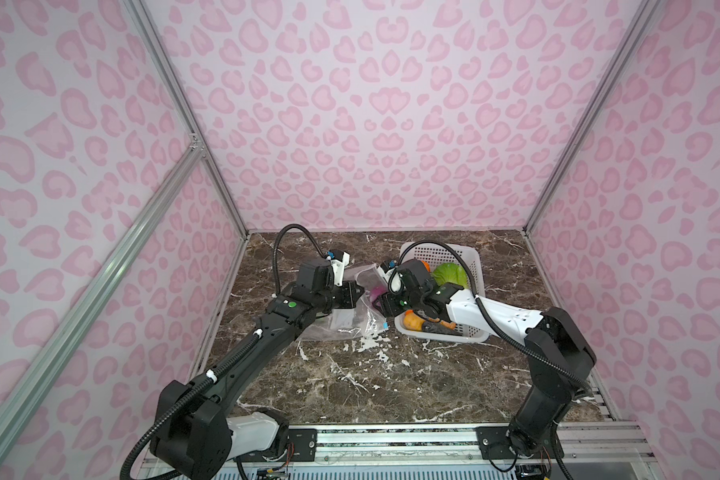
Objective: Place the food in the zip-top bag and seal the zipper
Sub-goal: 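Open the right gripper to drop the onion into the bag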
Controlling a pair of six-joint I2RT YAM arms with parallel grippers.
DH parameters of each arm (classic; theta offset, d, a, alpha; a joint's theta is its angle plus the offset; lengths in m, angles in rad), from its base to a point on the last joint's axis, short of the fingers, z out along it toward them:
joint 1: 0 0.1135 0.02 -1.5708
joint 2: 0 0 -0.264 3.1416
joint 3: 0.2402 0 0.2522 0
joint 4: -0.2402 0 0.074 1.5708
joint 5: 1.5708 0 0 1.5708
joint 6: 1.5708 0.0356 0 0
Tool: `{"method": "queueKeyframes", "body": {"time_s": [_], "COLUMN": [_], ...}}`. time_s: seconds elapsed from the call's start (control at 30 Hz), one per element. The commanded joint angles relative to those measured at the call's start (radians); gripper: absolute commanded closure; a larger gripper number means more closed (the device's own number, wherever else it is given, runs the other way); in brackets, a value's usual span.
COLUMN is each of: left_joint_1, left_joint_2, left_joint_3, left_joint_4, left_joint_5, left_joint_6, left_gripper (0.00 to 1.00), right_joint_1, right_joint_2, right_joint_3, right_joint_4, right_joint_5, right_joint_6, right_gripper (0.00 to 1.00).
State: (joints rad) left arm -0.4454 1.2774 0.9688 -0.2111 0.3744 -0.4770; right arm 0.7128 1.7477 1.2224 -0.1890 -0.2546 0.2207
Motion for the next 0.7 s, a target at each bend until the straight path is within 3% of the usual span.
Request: {"method": "queueKeyframes", "body": {"time_s": [0.0, 0.23, 0.43, 0.67], "left_joint_1": [-0.001, 0.001, 0.0, 0.0], "left_joint_2": [0.0, -0.002, -0.004, -0.009], "left_joint_3": [0.007, 0.007, 0.008, 0.007], "left_joint_4": [0.015, 0.014, 0.012, 0.012], "left_joint_5": [0.009, 0.007, 0.006, 0.004], "left_joint_6": [0.004, 0.005, 0.005, 0.006], "left_gripper": [0.98, 0.98, 0.98, 0.98], "right_joint_1": [0.001, 0.001, 0.001, -0.029], "right_joint_2": [-0.008, -0.032, -0.065, -0.164], "right_joint_3": [0.006, 0.01, 0.01, -0.017], "right_joint_4": [-0.007, 0.002, -0.006, -0.032], "right_joint_5": [-0.001, -0.037, -0.025, 0.066], "right_joint_6": [-0.005, 0.001, -0.001, -0.002], "right_gripper": [0.3, 0.21, 0.23, 0.25]}}
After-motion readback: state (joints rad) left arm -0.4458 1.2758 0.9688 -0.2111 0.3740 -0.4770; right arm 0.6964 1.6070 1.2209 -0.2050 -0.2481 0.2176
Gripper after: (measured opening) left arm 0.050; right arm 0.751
